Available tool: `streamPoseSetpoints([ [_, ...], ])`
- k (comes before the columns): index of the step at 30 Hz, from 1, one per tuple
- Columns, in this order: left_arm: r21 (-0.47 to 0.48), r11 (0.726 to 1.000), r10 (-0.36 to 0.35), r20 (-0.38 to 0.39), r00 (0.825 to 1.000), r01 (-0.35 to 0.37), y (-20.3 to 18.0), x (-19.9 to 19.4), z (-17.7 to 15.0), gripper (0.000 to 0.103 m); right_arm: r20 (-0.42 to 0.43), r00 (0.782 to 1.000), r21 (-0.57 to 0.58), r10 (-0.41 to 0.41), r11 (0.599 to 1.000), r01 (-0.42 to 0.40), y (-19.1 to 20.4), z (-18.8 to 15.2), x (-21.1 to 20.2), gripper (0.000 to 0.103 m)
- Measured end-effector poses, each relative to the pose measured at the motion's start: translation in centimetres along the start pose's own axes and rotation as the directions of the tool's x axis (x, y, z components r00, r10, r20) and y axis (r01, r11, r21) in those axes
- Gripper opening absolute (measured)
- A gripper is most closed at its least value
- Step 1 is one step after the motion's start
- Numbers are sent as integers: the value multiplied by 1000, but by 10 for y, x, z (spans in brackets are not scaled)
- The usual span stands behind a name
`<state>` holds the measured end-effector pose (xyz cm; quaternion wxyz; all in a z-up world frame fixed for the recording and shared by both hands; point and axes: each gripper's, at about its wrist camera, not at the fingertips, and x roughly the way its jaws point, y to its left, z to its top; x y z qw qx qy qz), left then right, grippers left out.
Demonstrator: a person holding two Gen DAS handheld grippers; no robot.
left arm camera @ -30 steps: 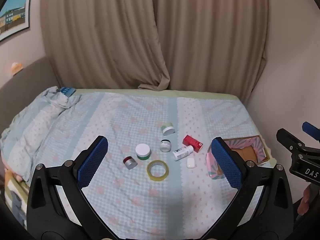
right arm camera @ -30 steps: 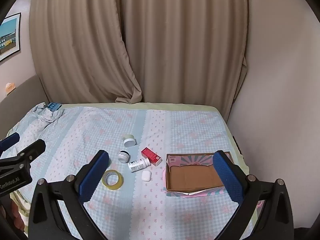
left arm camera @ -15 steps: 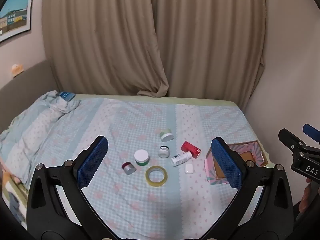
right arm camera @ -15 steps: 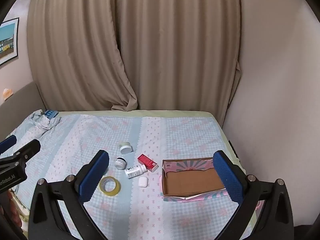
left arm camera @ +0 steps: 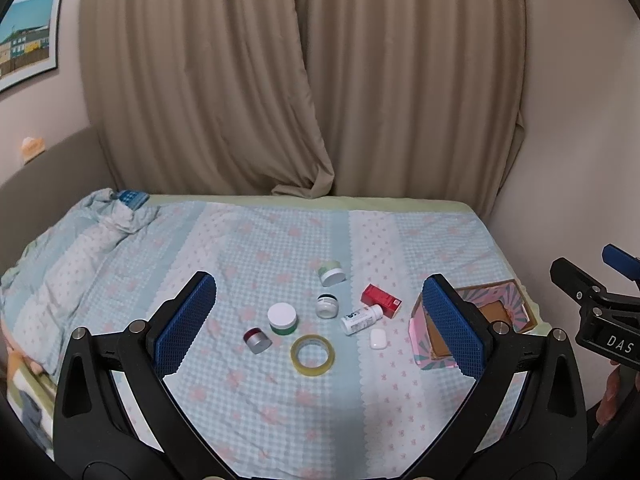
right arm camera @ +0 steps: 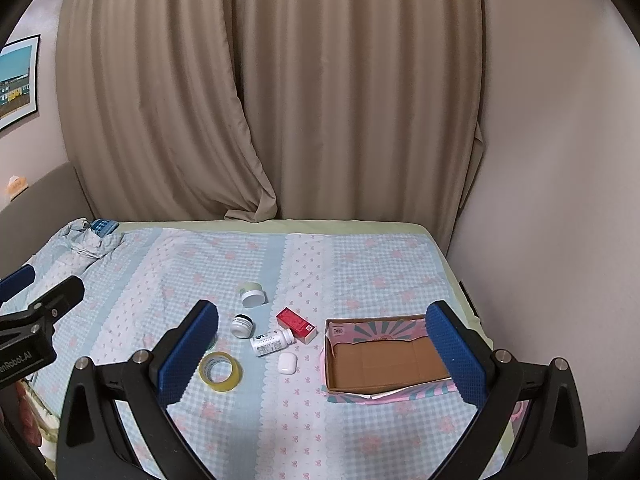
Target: Organize rigid objects
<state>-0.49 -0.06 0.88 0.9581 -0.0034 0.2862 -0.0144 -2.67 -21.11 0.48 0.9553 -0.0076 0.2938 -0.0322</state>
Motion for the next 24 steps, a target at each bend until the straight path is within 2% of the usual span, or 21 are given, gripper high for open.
streamPoseSetpoints([
  [24, -19, 1000, -2, -7, 1000, 2, 3, 3, 2, 102, 4, 1000, -1, -3, 1000, 3, -4, 6, 6, 103],
])
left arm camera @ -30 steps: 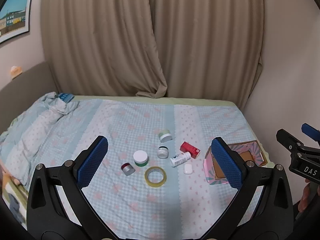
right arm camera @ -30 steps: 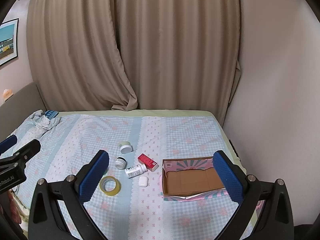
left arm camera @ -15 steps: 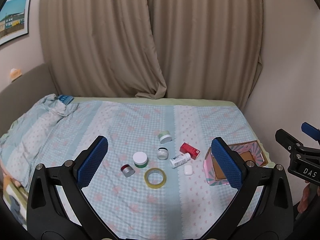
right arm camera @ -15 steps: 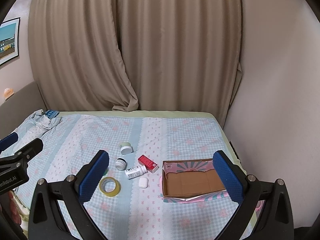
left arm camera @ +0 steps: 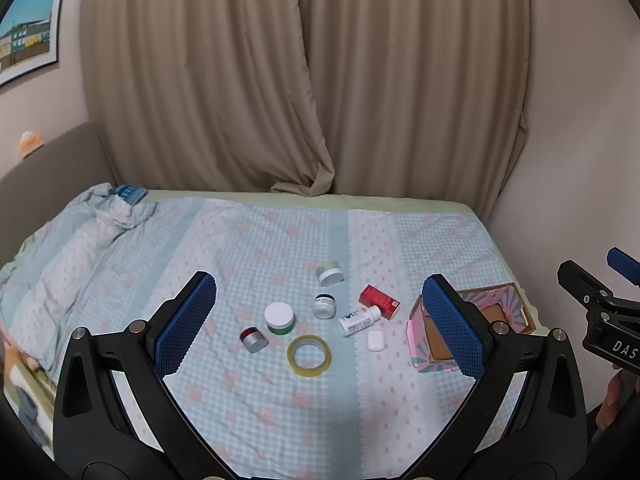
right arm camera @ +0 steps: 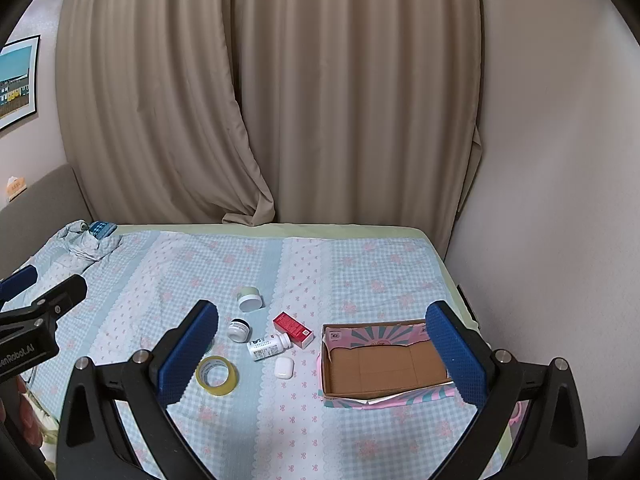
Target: Organize rigid objects
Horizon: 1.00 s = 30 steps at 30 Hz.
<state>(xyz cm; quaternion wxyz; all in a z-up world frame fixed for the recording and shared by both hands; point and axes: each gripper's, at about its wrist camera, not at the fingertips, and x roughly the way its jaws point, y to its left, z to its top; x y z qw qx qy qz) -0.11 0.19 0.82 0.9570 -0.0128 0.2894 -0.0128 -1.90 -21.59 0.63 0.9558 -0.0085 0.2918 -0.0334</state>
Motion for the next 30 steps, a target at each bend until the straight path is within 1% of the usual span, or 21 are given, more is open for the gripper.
streamPoseSetpoints([
  [17, -4, 1000, 14, 3, 1000, -14, 2, -3, 0, 102, 20, 1000, 11, 6, 1000, -6, -3, 1, -1, 103],
  [30, -7, 1000, 4, 3, 1000, -4, 4, -6, -1, 102, 23, 1000, 14, 9, 1000, -9, -3, -3, -4, 103],
])
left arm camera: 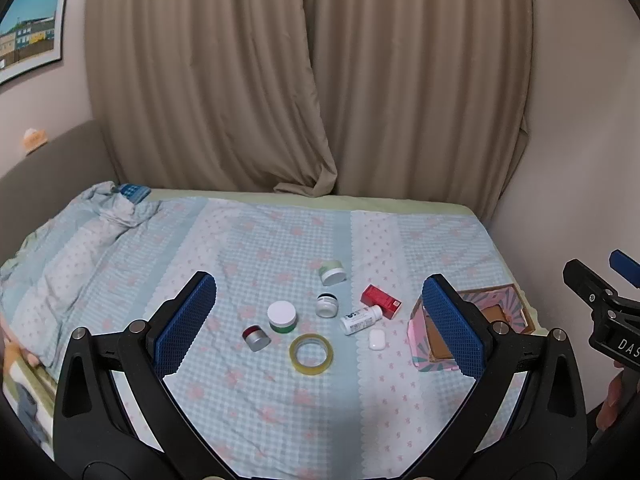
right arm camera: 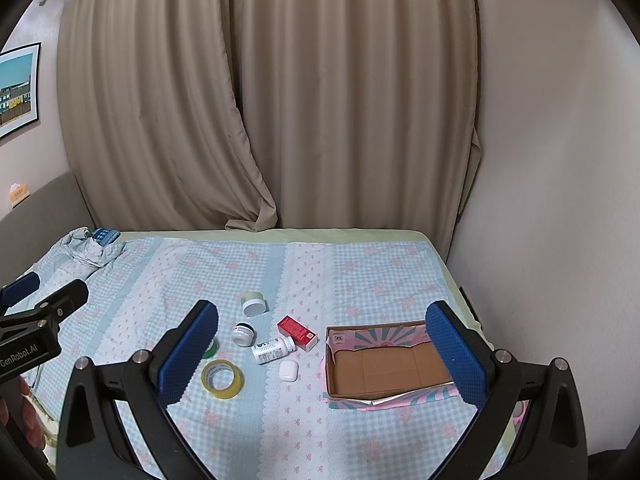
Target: Organize rigid objects
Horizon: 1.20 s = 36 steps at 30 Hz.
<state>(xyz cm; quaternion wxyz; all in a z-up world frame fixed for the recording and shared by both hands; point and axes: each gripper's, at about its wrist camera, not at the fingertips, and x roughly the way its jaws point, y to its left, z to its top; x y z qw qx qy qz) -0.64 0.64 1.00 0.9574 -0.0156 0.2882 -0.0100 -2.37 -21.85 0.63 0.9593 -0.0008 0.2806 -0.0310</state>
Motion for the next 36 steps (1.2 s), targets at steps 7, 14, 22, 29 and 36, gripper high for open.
streamPoseSetpoints([
  [7, -5, 1000, -2, 0, 1000, 2, 1, -1, 0, 102, 2, 1000, -2, 4, 1000, -4, 0, -3, -2, 103],
  [14, -17, 1000, -2, -3, 1000, 2, -1, 1, 1, 102, 5, 1000, -5, 17, 1000, -17, -2, -6, -3, 103],
  [22, -58, 998, -30, 2, 1000, 30, 14, -2, 0, 102, 14, 999, -30, 51, 998, -51, -2, -3, 0, 103],
  [29, -60, 998, 15, -92, 996, -20, 55, 31, -16, 102, -34, 989, -73, 147, 986, -149, 19, -16, 28, 103],
  [36, -49, 998, -53, -199, 979, 44, 126, 84, -20, 102, -137, 976, -21, 171, 984, -175, 71, -40, 64, 103],
])
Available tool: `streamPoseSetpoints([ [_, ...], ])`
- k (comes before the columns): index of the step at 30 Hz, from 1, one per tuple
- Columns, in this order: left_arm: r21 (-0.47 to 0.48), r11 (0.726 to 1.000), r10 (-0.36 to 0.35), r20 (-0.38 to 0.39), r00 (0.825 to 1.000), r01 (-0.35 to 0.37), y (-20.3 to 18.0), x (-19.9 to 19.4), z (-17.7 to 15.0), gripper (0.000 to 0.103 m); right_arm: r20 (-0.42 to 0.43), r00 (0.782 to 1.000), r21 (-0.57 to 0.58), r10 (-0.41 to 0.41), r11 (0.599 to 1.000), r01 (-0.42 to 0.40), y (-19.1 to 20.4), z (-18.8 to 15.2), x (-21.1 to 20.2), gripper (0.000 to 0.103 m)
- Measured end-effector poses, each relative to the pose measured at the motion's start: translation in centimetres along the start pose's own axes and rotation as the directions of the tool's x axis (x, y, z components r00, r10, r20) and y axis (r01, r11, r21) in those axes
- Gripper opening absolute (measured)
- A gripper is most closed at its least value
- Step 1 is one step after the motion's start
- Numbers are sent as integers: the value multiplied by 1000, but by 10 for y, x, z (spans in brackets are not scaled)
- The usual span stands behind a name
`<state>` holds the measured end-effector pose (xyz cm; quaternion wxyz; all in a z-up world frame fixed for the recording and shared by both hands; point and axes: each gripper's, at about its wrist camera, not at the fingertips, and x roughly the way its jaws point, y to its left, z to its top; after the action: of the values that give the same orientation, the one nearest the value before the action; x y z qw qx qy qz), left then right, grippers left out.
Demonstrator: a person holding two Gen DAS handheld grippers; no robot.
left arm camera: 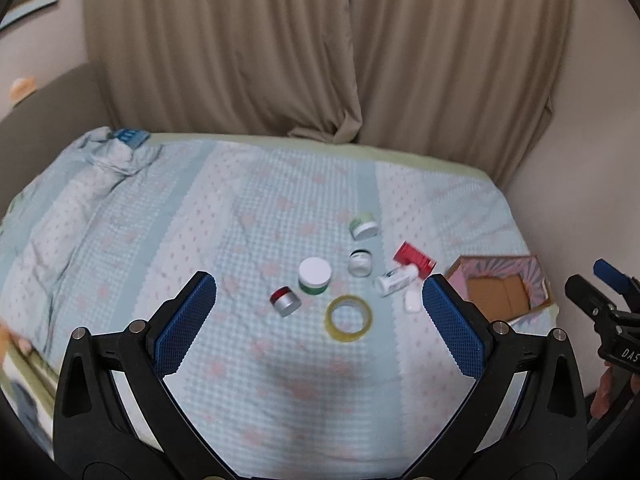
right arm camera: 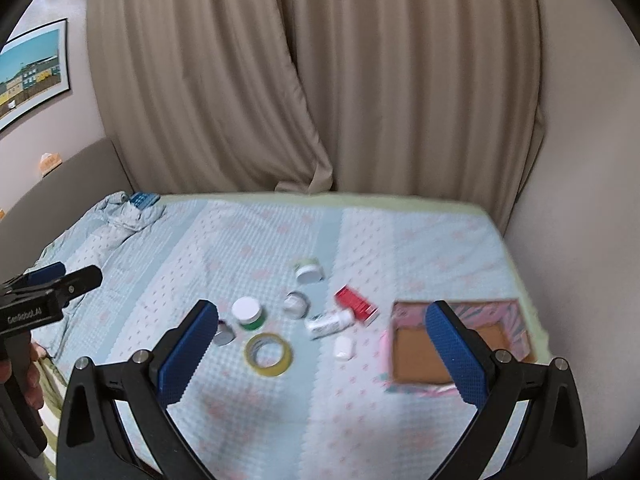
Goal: Organize rigid objects
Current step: 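Grasp the white-lidded green jar with the left tool while the right tool grasps the yellow tape roll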
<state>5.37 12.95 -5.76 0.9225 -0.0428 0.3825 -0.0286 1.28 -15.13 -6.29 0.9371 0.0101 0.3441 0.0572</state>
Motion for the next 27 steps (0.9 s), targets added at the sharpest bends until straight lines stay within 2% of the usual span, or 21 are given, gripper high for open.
streamPoseSetpoints([
  [3, 70, 997, -23, -44, 999, 26, 26, 27, 9, 102, -39, 999, 26, 6, 1000, -5, 20, -6, 20, 103],
  [5, 119, 991, -43, -83, 996, 53, 40, 51, 16, 102, -70, 997, 26, -24, 999, 26, 36, -11, 39, 103],
  [9, 207, 969, -94, -187, 978, 133, 61, 108, 27, 102, -148, 986, 43, -74, 996, 81, 66, -23, 83, 103],
  [13, 295, 933, -120, -279, 953, 204, 68, 174, 29, 102, -211, 974, 72, -84, 992, 101, 88, -37, 125, 103],
  [16, 326, 908, -149, -333, 931, 262, 63, 221, 24, 102, -248, 966, 110, -68, 989, 98, 100, -52, 159, 103],
  [19, 330, 890, -167, -407, 898, 315, 53, 269, 16, 102, -293, 953, 116, -76, 987, 115, 111, -71, 193, 103],
  [25, 391, 845, -128, -513, 849, 364, 30, 358, -9, 102, -402, 913, 150, -67, 979, 137, 118, -109, 261, 103],
  [27, 405, 833, -115, -540, 834, 377, 26, 377, -17, 102, -425, 902, 165, -72, 974, 155, 115, -122, 285, 103],
])
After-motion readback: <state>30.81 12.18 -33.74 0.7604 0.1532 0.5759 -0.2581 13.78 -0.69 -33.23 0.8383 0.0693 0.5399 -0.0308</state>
